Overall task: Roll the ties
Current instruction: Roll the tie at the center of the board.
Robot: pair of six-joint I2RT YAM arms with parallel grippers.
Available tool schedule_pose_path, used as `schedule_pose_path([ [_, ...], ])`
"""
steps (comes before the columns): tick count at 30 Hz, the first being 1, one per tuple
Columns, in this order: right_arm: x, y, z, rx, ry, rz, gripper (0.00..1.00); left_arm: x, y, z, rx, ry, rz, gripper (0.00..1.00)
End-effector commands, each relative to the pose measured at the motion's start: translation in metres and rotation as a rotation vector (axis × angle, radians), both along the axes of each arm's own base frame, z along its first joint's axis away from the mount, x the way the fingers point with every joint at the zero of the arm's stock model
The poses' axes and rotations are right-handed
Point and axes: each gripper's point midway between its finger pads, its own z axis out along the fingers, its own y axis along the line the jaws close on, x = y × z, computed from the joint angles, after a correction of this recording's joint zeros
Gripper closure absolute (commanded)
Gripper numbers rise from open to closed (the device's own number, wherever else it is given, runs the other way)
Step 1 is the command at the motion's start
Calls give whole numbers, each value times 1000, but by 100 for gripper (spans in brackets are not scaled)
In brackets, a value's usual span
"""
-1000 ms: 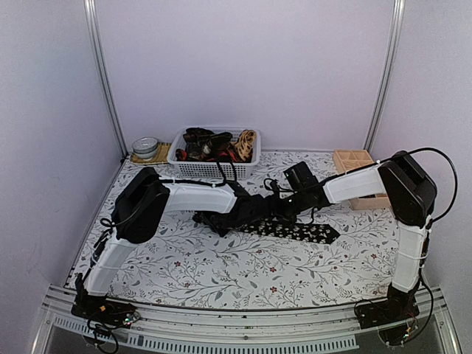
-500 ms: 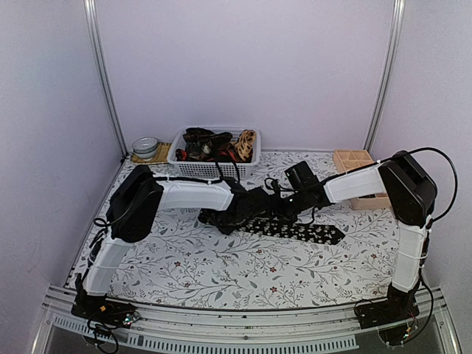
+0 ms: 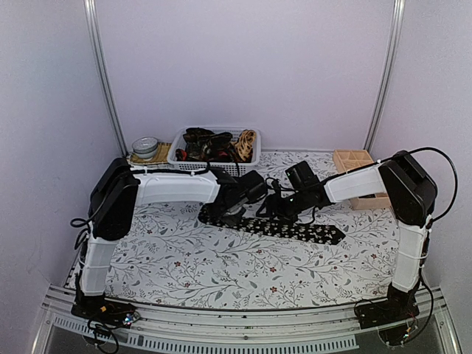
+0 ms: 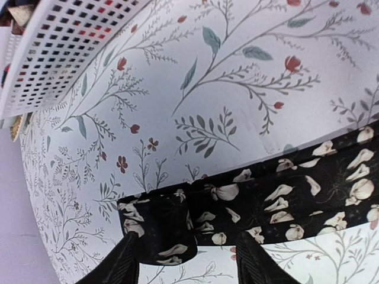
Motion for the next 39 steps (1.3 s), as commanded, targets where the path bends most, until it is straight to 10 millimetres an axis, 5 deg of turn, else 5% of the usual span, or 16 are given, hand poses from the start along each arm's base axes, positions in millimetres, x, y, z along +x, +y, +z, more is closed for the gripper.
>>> schedule_pose_path([
  [1,7,1,30,29,-56,-2,36,8,-9,33,-111,-53,-16,43],
  [6,10,9,48,70,-79,22,37,14,2,58,-245,-61,22,38],
  [13,5,19,51,75,-78,47,37,25,54,85,-662,-3,135,29],
  [19,4,40,57,94,-98,87,37,31,88,64,-874,86,207,28],
  [29,-4,93,72,162,-116,168,40,30,76,30,-1071,216,175,28],
  [39,4,131,28,203,-6,152,52,28,74,8,-1118,276,165,33],
])
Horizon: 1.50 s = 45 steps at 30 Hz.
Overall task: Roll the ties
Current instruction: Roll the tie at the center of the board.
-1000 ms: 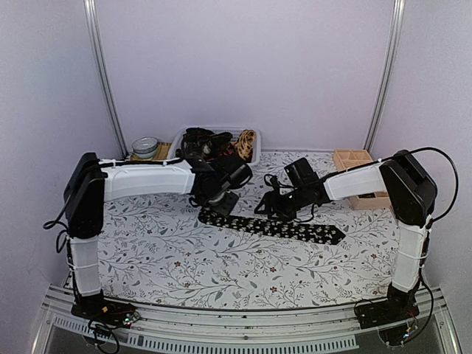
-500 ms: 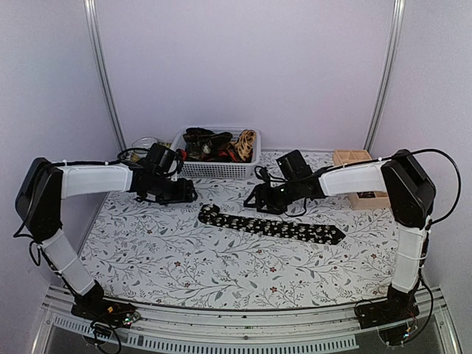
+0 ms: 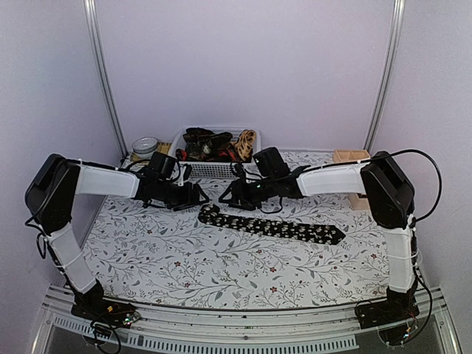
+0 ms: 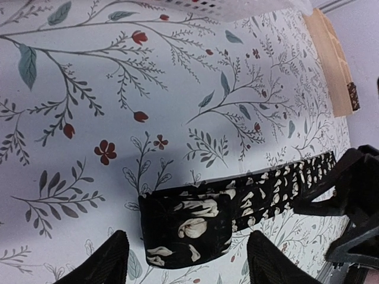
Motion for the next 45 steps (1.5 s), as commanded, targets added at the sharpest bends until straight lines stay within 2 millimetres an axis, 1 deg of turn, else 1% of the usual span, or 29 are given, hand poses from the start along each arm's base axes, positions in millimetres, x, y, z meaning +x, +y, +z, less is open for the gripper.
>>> schedule_pose_path([
  [1,2,15,-50,-16,103,1,54,1,0,-9,-40,9,-16,34],
  [4,4,21,-59,-5,120,1,60,-1,0,-14,-59,17,-23,40],
  [7,4,25,-67,8,140,6,66,-1,-1,-19,-69,25,-28,42],
  [10,6,29,-64,29,145,4,69,0,0,-23,-73,28,-28,42],
  [11,6,29,-78,14,164,3,69,0,0,-23,-75,29,-29,42],
  [12,6,29,-86,7,176,3,70,1,0,-24,-76,30,-29,42],
  [18,8,34,-98,8,204,-1,73,3,-1,-25,-91,28,-35,43],
  [20,9,34,-103,3,213,-5,76,3,-2,-25,-100,26,-40,45],
  [26,10,36,-106,13,218,-4,84,2,-4,-29,-116,38,-53,48],
  [32,8,37,-114,10,234,-2,88,-3,-5,-35,-142,61,-63,49],
  [37,7,36,-127,-2,254,-6,91,-8,-5,-42,-173,88,-62,49],
  [45,7,36,-141,-21,276,-13,94,-12,-6,-45,-214,114,-68,49],
])
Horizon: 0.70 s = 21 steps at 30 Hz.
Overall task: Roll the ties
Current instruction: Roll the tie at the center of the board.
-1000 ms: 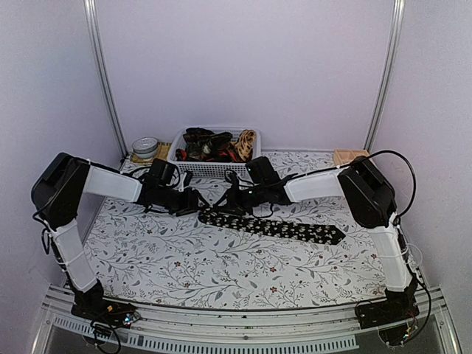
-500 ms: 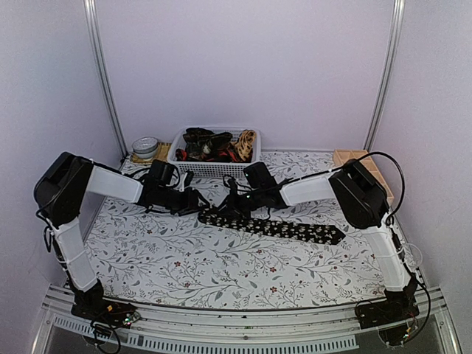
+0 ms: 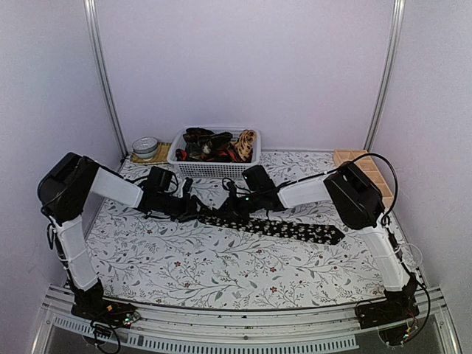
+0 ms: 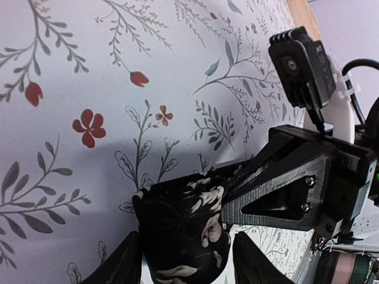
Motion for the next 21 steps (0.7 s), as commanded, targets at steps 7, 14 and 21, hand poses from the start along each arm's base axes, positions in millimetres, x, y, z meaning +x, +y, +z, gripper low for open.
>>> schedule_pose_path([
  [7,-9,1,-64,-81,74,5,93,-8,1,-9,-65,50,-11,47],
  [14,-11,3,-65,-82,80,10,90,-9,-3,-9,-122,59,-8,48],
  [21,-16,2,-71,-93,88,15,90,-7,2,-27,-130,113,58,46],
])
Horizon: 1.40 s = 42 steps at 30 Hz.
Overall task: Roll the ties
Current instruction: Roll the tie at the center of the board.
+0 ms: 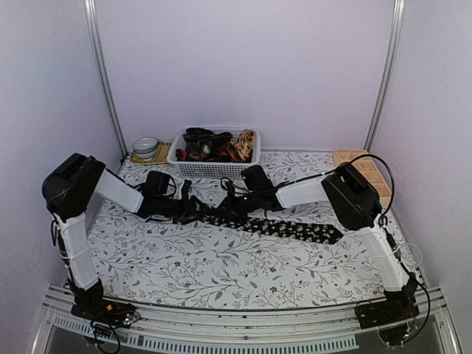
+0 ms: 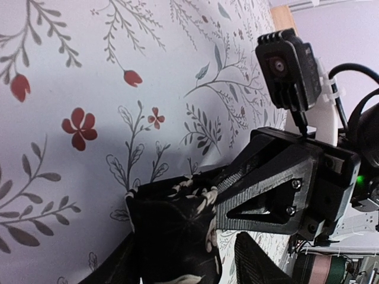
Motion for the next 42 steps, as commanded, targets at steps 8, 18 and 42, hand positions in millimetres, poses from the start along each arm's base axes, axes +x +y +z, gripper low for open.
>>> schedule_pose_path([
  [8,-20,-7,-72,-111,96,7,90,-8,16,-36,17,138,130,45],
  [18,-20,-6,-69,-109,90,6,90,-19,15,-53,53,183,126,50],
  [42,3,-47,20,-45,-34,-43,53,-2,37,-25,290,25,189,100],
])
